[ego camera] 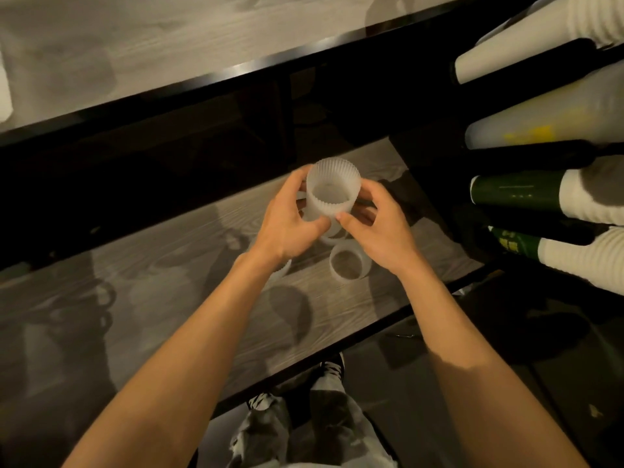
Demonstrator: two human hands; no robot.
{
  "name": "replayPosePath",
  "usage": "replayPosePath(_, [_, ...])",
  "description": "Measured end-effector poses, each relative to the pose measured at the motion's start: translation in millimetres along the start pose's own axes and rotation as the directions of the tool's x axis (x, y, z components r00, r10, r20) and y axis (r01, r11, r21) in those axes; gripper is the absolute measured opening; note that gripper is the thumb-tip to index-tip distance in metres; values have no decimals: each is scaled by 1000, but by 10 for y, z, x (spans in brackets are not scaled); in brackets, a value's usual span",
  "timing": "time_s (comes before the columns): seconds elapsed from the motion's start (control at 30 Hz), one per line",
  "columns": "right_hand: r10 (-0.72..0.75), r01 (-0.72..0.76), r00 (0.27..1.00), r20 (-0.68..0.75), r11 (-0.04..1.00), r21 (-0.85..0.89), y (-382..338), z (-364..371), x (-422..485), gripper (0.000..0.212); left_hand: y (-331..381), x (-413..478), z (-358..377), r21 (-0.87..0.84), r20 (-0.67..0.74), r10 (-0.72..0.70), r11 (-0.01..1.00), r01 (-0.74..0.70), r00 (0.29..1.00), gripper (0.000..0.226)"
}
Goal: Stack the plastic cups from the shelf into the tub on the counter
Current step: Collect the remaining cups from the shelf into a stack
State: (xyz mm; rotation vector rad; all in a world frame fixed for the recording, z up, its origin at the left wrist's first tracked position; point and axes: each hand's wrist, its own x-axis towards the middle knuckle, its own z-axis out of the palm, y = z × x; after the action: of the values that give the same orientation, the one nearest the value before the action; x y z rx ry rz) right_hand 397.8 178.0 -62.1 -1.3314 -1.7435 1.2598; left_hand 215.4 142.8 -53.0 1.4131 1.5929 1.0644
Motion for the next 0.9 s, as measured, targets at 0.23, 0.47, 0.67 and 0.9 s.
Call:
replayPosePath(0.23, [-3, 3, 999, 33, 1000, -19, -66, 83, 95, 57, -83, 32, -106, 10, -25, -25, 1000, 26, 999, 78])
replayPosePath(0.47, [-30, 32, 999, 41, 998, -54, -188, 64, 202, 53, -52, 107, -161, -16, -49, -37, 999, 36, 998, 78])
replayPosePath(0.67, [-13, 14, 1000, 16, 996, -83, -152, -81, 180, 51, -48, 173, -85, -41, 14, 0, 999, 1, 1000, 78])
replayPosePath(0.9, [94, -89, 994, 59, 992, -94, 45, -43, 171, 47, -286, 177, 31, -26, 72, -45, 999, 47, 996, 73])
